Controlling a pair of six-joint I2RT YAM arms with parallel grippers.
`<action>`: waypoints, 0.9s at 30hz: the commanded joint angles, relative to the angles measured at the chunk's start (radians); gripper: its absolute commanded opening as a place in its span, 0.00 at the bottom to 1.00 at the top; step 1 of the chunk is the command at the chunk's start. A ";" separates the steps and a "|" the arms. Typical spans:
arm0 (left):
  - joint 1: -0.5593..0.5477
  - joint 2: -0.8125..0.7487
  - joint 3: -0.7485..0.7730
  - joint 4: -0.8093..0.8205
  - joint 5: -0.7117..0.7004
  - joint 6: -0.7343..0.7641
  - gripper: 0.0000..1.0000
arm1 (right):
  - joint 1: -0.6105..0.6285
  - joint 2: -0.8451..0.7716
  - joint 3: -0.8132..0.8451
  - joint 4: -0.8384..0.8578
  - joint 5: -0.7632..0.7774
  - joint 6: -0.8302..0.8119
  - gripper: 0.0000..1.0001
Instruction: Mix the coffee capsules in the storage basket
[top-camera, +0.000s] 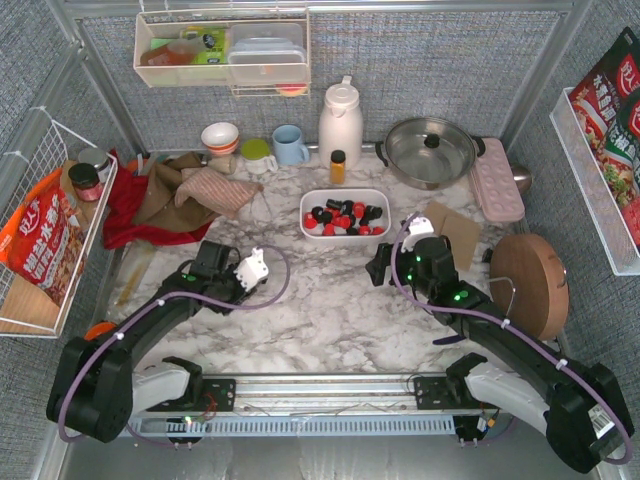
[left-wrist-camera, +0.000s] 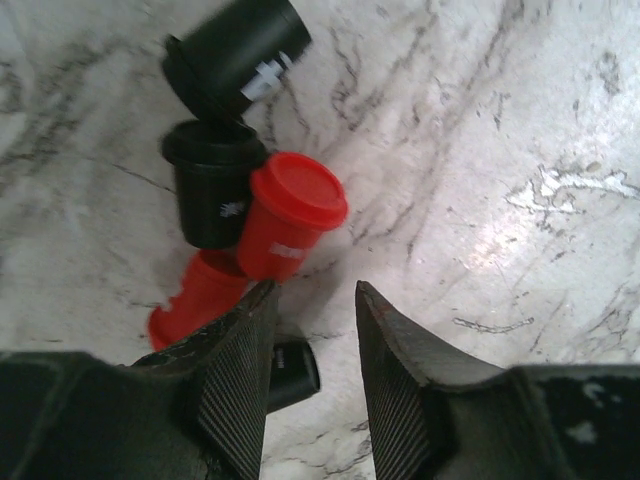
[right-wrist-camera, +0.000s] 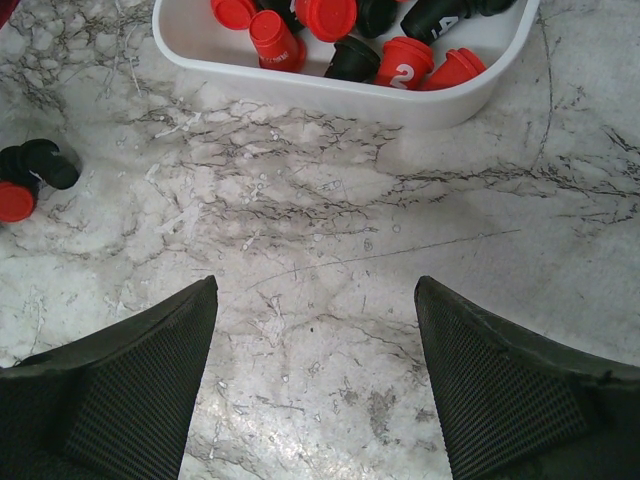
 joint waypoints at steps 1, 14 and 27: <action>0.007 -0.006 0.054 -0.040 -0.010 0.049 0.47 | 0.000 0.007 -0.002 0.026 0.006 0.005 0.84; 0.012 0.027 0.060 -0.049 0.089 0.098 0.52 | 0.000 0.022 0.001 0.027 0.004 0.003 0.84; 0.015 0.140 0.023 0.084 0.092 0.181 0.51 | 0.000 0.039 0.004 0.030 0.002 0.002 0.84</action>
